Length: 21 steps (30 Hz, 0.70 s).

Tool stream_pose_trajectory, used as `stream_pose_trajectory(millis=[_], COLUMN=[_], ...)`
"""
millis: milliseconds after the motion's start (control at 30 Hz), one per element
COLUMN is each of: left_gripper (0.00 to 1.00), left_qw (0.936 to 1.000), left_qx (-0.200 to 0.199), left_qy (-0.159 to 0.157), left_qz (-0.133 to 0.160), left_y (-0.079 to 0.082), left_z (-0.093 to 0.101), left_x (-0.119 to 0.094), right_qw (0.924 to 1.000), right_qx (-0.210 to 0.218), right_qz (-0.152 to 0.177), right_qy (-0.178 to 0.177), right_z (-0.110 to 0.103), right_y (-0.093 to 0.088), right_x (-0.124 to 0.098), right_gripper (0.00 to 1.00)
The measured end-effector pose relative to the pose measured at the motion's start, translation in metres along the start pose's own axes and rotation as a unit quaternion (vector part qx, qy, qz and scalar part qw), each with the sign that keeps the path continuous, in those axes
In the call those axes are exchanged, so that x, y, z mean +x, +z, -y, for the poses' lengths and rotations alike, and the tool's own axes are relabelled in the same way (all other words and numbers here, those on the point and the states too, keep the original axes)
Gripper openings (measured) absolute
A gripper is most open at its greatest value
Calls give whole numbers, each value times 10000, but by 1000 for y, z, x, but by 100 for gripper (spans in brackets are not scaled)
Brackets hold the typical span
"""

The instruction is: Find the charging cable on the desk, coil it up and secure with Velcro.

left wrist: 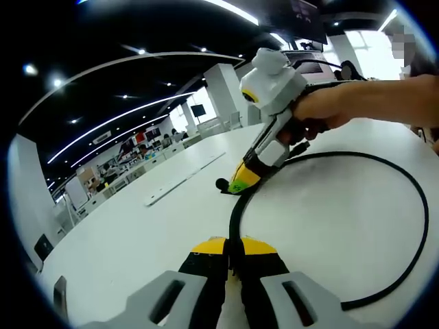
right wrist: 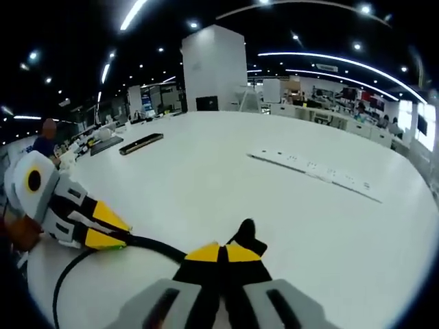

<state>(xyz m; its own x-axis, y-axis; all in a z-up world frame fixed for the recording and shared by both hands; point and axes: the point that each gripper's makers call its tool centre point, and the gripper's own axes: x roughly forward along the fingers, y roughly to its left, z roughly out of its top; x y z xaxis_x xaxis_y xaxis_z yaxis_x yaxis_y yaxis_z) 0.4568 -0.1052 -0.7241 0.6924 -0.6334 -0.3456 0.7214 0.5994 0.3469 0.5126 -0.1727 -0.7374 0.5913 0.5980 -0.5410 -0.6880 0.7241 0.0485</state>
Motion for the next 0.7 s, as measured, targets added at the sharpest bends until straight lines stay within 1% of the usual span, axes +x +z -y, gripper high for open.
stream_pose_trajectory(millis=[467,700], left_gripper=[7,7], left_qw=[10000,10000], left_qx=[-17,-17], left_qy=[-2,-2], left_qz=[6,9], left_y=[0,0], left_z=[0,0], left_x=[1,1], right_qw=[9999,10000], right_qx=[95,-6], right_qz=[-3,20], right_qy=[64,11], right_z=[4,5], right_y=[0,2], right_x=[1,3], right_gripper=[2,2])
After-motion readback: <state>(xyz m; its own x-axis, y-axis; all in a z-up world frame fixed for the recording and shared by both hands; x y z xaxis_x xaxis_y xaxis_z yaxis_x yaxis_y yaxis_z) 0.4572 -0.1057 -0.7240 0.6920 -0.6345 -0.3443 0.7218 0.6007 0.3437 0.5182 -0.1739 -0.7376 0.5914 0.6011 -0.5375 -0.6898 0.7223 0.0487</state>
